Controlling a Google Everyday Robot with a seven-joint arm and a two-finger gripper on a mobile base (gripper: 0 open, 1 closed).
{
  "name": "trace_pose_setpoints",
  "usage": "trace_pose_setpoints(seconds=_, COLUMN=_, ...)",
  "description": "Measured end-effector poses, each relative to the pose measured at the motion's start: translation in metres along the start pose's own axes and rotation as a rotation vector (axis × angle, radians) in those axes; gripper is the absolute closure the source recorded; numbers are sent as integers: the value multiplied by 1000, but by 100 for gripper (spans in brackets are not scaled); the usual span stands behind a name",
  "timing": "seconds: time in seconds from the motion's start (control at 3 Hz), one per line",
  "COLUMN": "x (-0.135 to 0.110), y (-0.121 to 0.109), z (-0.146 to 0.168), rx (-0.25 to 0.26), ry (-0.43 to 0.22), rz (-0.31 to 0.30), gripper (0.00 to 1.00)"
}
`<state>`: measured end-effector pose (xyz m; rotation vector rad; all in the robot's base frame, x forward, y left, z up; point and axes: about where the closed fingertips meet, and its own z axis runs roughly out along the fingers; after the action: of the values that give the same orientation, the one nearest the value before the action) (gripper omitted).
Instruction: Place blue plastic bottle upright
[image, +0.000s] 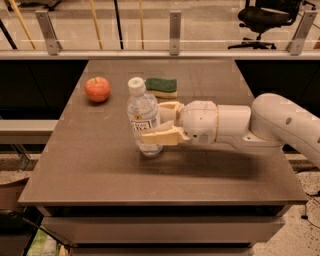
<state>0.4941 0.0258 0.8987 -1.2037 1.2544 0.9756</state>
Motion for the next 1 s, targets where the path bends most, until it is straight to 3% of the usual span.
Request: trace_pose_setpoints(seconds=1.0, x=-3, y=3, z=6, rx=-12, ry=-1, rz=-4, gripper=13)
